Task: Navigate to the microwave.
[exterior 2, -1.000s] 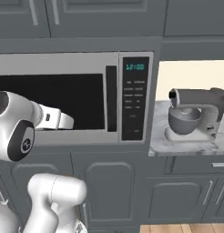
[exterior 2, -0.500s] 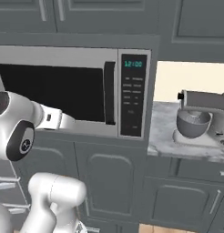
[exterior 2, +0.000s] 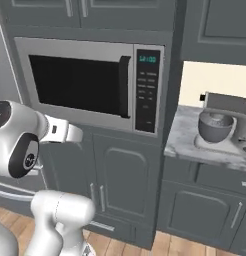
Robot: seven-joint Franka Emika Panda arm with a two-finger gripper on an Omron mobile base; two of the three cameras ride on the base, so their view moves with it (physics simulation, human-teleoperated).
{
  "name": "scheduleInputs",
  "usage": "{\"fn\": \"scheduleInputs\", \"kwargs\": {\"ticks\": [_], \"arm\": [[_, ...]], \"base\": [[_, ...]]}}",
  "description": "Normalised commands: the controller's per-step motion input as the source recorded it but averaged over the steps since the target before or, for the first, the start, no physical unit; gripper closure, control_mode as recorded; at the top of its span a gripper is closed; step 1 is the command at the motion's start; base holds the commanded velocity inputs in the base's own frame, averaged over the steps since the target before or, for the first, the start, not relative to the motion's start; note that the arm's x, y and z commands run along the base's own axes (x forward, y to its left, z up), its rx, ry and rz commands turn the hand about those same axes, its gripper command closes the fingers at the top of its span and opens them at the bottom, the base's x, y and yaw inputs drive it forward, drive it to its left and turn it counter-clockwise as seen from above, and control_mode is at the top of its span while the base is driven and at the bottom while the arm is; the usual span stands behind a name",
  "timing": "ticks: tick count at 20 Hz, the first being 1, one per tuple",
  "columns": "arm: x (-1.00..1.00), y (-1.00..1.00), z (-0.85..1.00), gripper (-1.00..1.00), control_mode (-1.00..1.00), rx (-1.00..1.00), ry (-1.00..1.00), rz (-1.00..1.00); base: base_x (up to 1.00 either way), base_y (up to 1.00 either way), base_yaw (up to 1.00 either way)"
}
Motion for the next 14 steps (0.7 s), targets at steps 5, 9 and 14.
{"fn": "scheduleInputs", "kwargs": {"ticks": [5, 9, 14], "arm": [[0.0, 0.0, 0.0, -1.0, 1.0, 0.0, 0.0, 0.0], [0.0, 0.0, 0.0, -1.0, 1.0, 0.0, 0.0, 0.0], [0.0, 0.0, 0.0, -1.0, 1.0, 0.0, 0.0, 0.0]], "base": [[0.88, -0.7, -0.12], [1.0, 0.47, -0.25], [1.0, 0.99, -0.19]]}}
